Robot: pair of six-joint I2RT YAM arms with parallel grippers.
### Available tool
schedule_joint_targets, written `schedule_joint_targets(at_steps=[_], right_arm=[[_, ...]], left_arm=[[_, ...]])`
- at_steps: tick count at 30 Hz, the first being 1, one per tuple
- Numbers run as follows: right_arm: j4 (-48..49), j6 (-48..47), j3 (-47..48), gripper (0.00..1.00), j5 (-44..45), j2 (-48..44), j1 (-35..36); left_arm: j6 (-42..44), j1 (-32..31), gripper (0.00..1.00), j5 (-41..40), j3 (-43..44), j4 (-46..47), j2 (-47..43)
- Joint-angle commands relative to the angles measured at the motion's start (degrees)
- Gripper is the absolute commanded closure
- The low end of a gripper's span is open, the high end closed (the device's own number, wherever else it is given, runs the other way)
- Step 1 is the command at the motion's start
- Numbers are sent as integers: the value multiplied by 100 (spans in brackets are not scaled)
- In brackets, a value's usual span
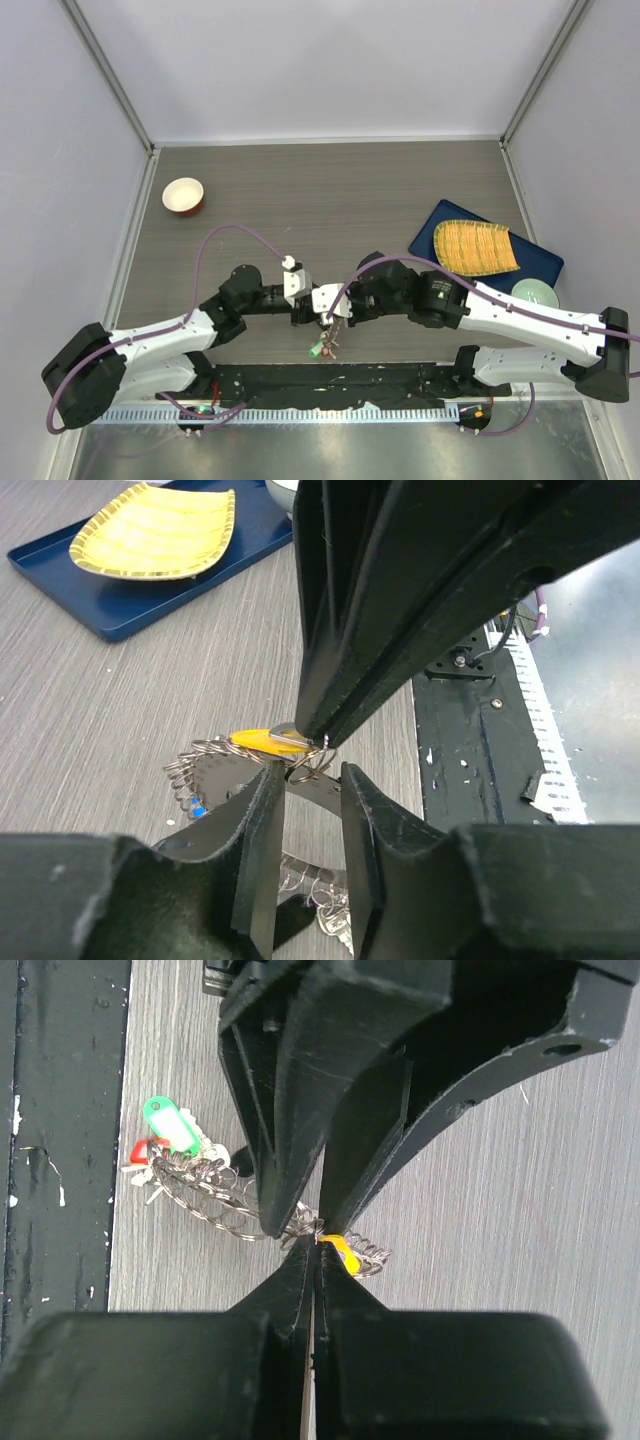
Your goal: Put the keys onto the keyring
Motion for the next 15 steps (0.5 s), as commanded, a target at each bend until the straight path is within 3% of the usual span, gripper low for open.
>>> schedule_joint_targets(at_steps=[1,3,7,15], right_arm=[[219,-83,191,99,-59,-155,17],[227,-83,182,99,-59,-146,25],[201,-65,182,99,-15,-172,25],[-124,146,209,99,170,-454,25]], left_arm=[[-87,23,73,220,284,435,206],[-122,23,79,194,301,471,250],[-157,32,100,203,310,410,259],[-315,164,100,-113,-14,294,-347]])
